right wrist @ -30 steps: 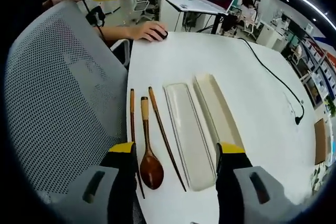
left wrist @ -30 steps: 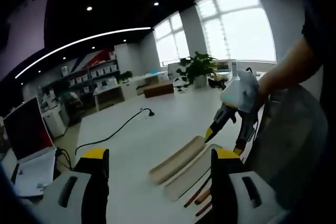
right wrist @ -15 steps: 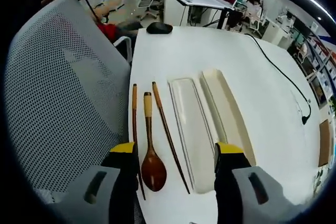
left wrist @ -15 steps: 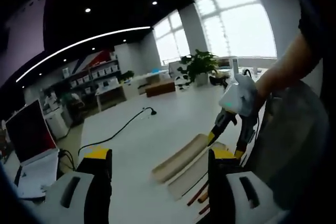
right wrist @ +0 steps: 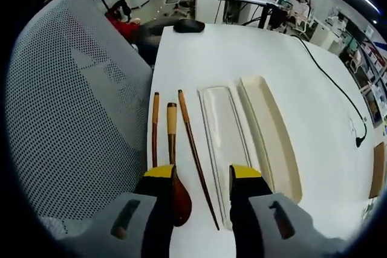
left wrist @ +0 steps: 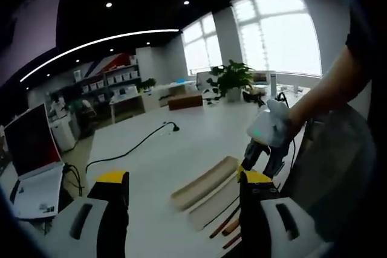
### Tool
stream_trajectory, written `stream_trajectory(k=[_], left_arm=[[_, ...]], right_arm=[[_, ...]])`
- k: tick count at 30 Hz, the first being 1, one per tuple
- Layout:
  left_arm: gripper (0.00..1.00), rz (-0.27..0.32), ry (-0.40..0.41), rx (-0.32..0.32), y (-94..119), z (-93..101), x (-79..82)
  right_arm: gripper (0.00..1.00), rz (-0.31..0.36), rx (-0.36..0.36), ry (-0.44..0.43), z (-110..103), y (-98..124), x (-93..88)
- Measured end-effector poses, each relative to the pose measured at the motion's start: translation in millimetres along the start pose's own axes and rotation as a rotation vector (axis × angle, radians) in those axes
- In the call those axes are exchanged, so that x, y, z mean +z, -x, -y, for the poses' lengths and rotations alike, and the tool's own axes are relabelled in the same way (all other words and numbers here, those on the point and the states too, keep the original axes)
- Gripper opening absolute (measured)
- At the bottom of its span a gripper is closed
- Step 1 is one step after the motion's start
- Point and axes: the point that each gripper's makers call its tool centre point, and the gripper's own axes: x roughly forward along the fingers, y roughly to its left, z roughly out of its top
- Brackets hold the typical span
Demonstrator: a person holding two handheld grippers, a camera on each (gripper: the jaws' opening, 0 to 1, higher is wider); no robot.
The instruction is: Arrange the utensils inside the cutlery case until each visible utensil rests in its matching compartment.
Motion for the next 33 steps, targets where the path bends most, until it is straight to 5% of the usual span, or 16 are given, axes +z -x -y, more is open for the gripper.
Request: stream_trajectory(k=[6,26,33], left_arm=[[0.76,-0.011,-0.004,-0.001,-0.7,0.6,-1.7],[0.75,-0.043,0.002,-0.012,-2.0,2.7,-8.1],[0.67,-0.027,0.025,-0.013,0.8,1.6,-5.7]], right_arm=[[0.16,-0.013,0.041,0.03,-3.3,-12.7,3.8],[0.12,-0.102,0.12,0.118,-8.1,-36.5,-1.5],[0.12,-0.124,0.126,0.149,-10.6,-42.9,-3.4]])
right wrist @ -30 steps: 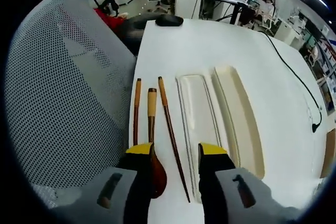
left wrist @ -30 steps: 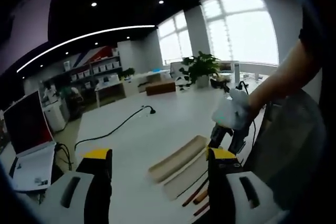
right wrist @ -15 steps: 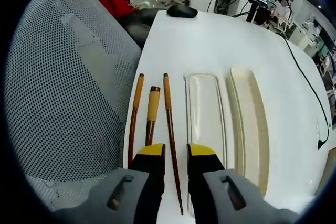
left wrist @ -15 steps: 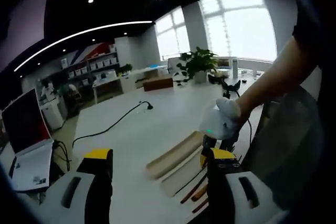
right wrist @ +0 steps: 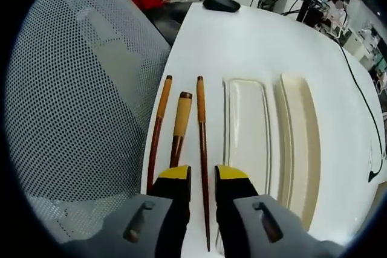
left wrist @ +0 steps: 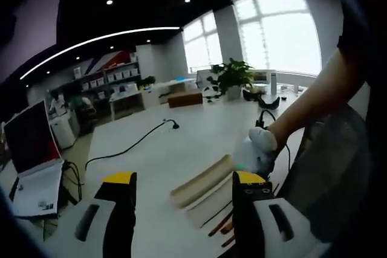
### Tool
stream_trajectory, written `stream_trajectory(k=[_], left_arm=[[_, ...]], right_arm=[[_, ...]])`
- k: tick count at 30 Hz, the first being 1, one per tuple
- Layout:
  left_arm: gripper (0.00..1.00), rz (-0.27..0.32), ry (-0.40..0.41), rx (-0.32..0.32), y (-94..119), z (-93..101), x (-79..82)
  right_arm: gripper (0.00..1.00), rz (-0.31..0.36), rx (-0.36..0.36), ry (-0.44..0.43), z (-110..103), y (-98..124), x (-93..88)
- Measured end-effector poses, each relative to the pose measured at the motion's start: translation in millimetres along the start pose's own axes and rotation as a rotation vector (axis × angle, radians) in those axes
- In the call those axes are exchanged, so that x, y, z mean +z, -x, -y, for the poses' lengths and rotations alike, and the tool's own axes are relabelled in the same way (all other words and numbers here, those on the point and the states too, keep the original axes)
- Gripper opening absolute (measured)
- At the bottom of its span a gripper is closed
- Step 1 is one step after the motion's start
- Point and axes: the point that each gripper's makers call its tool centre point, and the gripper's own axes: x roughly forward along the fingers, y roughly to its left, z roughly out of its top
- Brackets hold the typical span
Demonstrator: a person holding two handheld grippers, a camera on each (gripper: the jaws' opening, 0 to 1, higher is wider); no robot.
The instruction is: Arrange the utensils inside the cutlery case until each visible utensil rests in its matching compartment.
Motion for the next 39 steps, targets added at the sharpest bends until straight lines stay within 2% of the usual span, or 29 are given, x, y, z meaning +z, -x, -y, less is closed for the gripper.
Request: stream_trajectory(k=[5,8,14,17,20,24,39], left_arm=[[0.66,-0.002,-0.005,-0.002,-0.6,2.2,0.7],[0.66,-0.015,-0.025,-0.006,-1.9,4.1,-0.7],[0.65,-0.011,-0.015,0.001,-1.2,2.7,-0.2],[0.59,0.024,-0.057,0.04,3.3,-2.7,8.4],[0.59,0.02,-0.046,0.033,2.2,-1.0,7.7],[0.59,0.011,-0.058,0.027,1.0,1.4,6.9],[0.59,0.006,-0.046,0.021,0.0,2.4,5.2]], right_arm=[[0.09,-0.016,0.001,0.018,1.5,-1.8,-1.0],[0.08,-0.044,-0.002,0.078,1.8,-3.2,-0.9],[0.08,-0.07,0.005,0.071,4.2,-4.8,1.8],[0.08,-0.079,0.001,0.072,3.2,-6.5,4.5],[0.07,-0.095,-0.002,0.089,2.1,-7.4,6.5],[0.06,-0.107,0.006,0.055,5.7,-7.3,6.1],[0.01,-0.141,-0.026,0.052,6.1,-9.1,7.0]])
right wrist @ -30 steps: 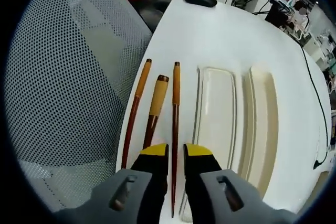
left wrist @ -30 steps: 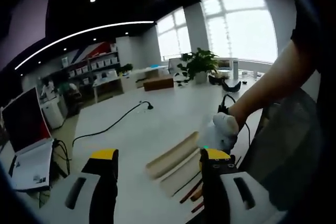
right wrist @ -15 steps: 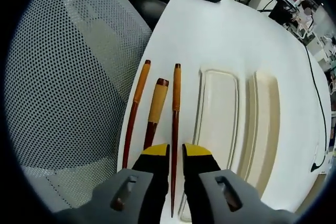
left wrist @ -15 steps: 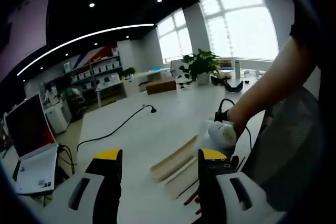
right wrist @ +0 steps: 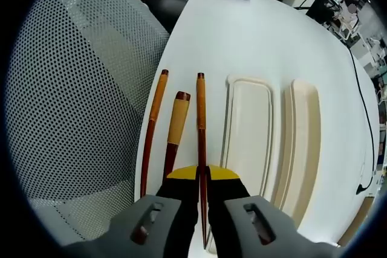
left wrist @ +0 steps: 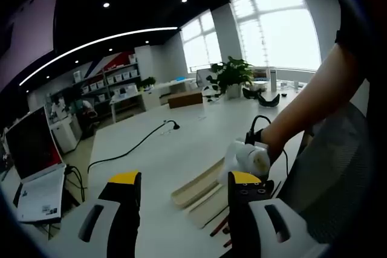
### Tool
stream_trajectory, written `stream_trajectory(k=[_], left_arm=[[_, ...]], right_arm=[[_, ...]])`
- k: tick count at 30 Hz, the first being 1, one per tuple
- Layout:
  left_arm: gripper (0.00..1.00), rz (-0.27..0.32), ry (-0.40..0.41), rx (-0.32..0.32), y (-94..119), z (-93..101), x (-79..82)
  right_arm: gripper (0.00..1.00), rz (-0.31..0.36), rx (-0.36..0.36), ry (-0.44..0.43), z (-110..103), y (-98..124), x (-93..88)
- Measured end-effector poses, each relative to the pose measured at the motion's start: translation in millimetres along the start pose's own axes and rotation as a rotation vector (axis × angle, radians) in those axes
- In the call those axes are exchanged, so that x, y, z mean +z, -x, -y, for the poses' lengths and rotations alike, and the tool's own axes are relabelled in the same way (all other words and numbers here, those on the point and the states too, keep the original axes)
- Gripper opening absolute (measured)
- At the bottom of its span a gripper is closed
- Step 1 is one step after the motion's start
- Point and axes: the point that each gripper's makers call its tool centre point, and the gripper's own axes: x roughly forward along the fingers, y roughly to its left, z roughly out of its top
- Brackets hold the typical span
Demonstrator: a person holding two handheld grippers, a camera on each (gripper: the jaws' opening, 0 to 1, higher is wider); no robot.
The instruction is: Arrange the utensils inside the cutlery case until each visible utensil rests in its matching compartment.
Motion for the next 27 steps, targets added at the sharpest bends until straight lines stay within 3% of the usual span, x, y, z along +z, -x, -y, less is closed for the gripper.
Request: stream_trajectory(k=[5,21,27], left_arm=[[0.59,-0.001,-0.005,0.002,0.0,0.1,0.1],[0.6,-0.014,-0.035,-0.018,-1.5,5.7,-0.3],[0.6,-0.019,-0.039,-0.023,-1.8,6.7,-1.0]], right_arm=[[0.0,-0.031,-0.031,0.024,-0.5,0.1,0.5],[0.0,0.042,-0.024,-0.053,0.9,1.9,-0.8],[0.0,0.045,-0.055,-0.033,2.3,2.5,-1.5]])
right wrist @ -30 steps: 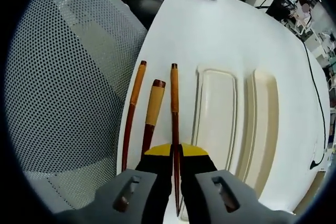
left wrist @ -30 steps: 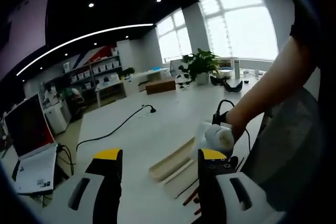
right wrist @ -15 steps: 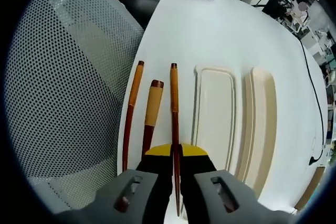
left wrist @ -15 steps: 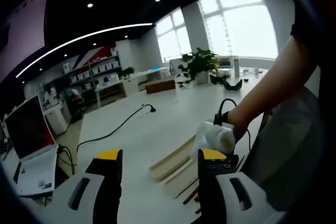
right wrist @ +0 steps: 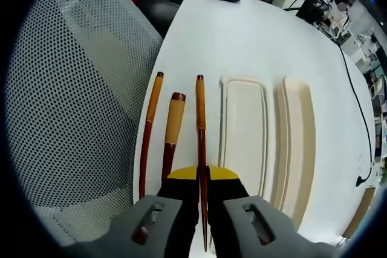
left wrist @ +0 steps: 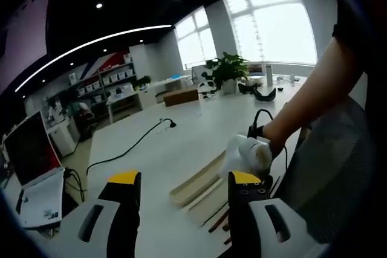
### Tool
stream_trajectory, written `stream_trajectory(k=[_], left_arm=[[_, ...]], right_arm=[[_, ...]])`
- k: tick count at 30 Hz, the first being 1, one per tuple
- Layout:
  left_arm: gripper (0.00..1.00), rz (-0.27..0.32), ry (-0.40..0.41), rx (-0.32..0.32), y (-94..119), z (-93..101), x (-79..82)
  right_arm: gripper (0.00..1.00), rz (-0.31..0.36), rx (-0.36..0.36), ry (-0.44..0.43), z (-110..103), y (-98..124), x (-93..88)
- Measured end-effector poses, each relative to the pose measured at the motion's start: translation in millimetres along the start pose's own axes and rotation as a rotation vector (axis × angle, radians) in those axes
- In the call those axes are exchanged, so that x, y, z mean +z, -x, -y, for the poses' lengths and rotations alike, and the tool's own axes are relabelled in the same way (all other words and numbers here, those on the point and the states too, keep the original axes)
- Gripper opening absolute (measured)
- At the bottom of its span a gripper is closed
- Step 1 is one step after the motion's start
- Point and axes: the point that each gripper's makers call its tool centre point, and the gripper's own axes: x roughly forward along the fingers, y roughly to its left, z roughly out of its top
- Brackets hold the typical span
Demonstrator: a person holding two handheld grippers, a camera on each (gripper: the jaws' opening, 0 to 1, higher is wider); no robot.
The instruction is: Arrange the utensils inside the cutlery case until each visible utensil rests in its matching compartment.
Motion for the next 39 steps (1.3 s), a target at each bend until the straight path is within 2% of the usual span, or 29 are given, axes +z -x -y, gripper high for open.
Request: stream_trajectory(k=[7,11,20,39], left_arm=[[0.6,-0.005,-0.004,0.0,-0.2,0.9,-0.3],[0.6,-0.011,-0.033,-0.01,-1.6,5.6,1.2],[0.59,-0.002,-0.019,-0.003,-1.0,3.3,3.3],[0.59,-0.001,-0.011,-0.009,-1.1,4.5,3.6]], right_arm=[[0.0,-0.006,-0.006,0.013,-1.1,1.3,-2.4],[0.0,-0.002,-0.017,0.021,-0.8,4.7,-2.1],[0.0,0.002,-0.029,0.025,2.4,11.4,-5.3],[0.0,0.065,0.017,-0.036,1.1,21.7,-2.5]])
